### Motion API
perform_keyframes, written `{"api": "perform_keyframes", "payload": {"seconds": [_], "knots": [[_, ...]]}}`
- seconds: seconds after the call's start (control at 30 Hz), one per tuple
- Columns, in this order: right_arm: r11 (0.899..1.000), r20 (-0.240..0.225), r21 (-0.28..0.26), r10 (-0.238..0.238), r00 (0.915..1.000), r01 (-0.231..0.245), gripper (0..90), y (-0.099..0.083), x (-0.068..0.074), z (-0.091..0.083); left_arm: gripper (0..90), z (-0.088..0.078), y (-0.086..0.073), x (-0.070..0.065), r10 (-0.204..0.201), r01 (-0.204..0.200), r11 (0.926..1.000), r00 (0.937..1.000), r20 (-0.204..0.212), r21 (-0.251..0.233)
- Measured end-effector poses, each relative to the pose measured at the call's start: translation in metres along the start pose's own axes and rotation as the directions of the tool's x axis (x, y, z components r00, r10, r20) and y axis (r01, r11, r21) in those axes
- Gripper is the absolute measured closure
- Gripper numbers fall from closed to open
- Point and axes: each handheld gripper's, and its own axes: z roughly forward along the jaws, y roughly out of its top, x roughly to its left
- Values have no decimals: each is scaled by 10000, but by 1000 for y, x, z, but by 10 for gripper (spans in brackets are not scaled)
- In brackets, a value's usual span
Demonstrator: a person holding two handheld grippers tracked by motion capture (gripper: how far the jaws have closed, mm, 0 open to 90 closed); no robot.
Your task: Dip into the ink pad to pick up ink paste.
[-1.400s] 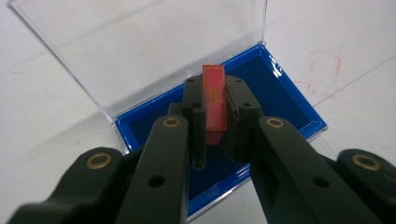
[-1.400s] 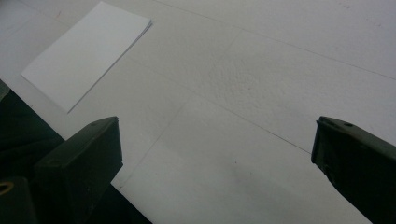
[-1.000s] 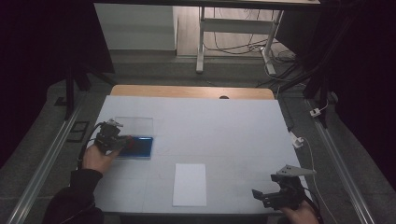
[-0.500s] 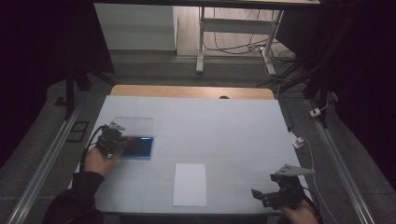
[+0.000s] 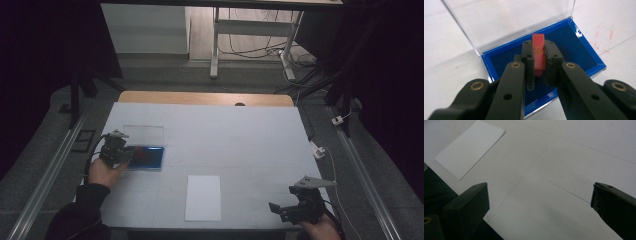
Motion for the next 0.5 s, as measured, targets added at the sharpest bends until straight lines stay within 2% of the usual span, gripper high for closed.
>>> {"api": "perform_keyframes", "payload": {"seconds": [0.07,0.17,0.3,0.5], "knots": [[10000,-6,-28,43,10000,-43,22,0,0,0,804,-1,3,-2,264,-261,9995,9995,-155,196],[10000,-18,-8,68,10000,-68,22,0,0,-1,803,-1,4,-4,443,-437,9987,9987,-262,243],[10000,1,-21,67,10000,-67,22,-1,0,-1,802,-3,4,-2,349,-348,9993,9993,-93,124],[10000,11,-21,45,10000,-45,22,-1,0,-1,802,-13,3,-1,160,-156,9993,9998,113,-342]]}}
